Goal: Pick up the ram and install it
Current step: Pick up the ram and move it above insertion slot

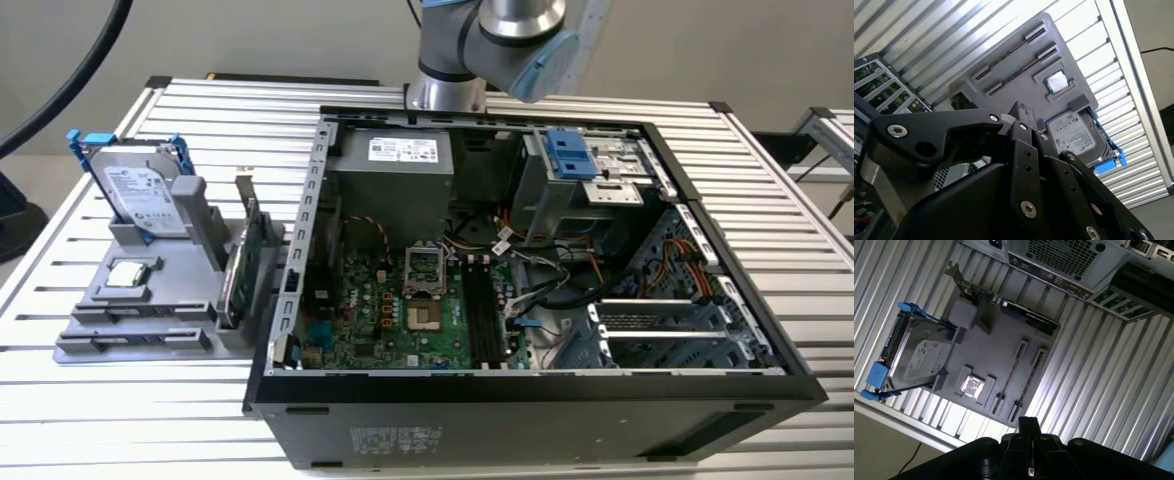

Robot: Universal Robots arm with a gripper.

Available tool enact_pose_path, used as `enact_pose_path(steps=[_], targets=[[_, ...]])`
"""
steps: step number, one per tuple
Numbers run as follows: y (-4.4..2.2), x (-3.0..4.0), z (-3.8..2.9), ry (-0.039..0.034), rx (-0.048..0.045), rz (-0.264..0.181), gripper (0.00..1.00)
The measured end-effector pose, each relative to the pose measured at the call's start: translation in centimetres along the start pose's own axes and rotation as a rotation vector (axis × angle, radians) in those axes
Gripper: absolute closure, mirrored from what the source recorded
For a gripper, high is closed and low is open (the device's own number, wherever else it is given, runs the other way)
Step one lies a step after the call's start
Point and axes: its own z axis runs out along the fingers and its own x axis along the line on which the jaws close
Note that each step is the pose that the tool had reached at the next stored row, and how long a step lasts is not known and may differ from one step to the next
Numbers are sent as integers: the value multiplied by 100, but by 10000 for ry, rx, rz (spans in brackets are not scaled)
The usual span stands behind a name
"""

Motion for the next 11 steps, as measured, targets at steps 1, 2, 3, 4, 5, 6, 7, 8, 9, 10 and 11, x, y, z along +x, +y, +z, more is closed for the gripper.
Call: enact_pose_path(steps=[1,2,3,4,5,6,7,8,9,10,11], targets=[[0,0,0,-5,-1,99,100],[0,0,0,-10,-1,200,100],[0,0,0,-14,-1,303,100],[0,0,-1,-19,0,406,100],[0,0,0,-24,-1,505,100],[0,0,0,-29,-1,605,100],[0,0,0,-33,-2,702,100],[-1,0,0,-37,-3,794,100],[-1,0,0,-42,-3,894,100],[-1,0,0,-47,-3,989,100],[-1,0,0,-51,-3,1088,100]])
